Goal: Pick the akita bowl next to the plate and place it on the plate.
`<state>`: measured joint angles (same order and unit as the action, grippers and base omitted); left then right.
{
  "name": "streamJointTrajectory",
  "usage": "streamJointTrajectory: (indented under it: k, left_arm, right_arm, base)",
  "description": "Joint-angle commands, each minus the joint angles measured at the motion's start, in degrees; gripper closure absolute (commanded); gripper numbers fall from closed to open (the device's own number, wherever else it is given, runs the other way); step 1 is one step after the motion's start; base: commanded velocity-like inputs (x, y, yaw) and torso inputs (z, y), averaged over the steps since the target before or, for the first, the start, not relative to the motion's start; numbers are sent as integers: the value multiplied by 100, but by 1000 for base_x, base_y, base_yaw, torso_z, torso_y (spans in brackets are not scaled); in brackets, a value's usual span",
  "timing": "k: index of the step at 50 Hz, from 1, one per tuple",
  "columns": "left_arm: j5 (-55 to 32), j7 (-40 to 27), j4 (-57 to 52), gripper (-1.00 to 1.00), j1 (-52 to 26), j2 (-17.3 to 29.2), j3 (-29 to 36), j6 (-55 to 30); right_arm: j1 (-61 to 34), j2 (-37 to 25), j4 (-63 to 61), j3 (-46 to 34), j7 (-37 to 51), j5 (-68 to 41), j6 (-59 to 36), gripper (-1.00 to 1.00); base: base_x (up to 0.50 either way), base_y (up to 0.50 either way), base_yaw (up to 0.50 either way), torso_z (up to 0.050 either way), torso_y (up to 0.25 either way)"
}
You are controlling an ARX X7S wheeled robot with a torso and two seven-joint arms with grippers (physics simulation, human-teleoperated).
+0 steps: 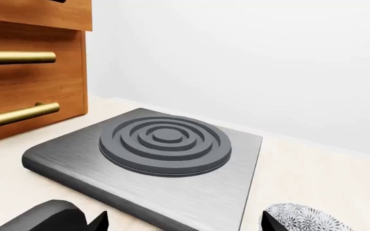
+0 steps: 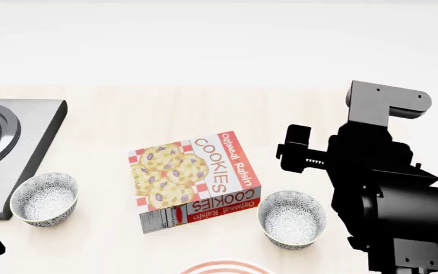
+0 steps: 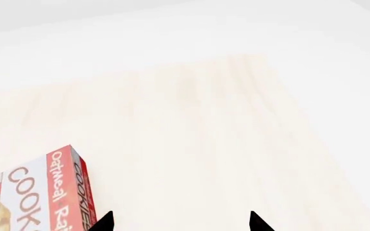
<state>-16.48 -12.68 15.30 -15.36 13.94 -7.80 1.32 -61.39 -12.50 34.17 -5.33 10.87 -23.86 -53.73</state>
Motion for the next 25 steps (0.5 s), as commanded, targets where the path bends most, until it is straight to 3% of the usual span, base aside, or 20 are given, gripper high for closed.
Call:
streamJointTrajectory:
  k: [1, 25]
  left_arm:
    - [-29, -8, -4, -100, 6, 15, 14, 1]
    - [-55, -44, 18, -100, -11, 40, 57, 9]
  right_arm:
    - [-722, 127, 1674, -234, -250, 294, 697, -100]
    - [-1473, 254, 3661, -297, -527, 400, 940, -100]
  base:
    - [0, 0, 0, 0, 0]
    - [0, 0, 0, 0, 0]
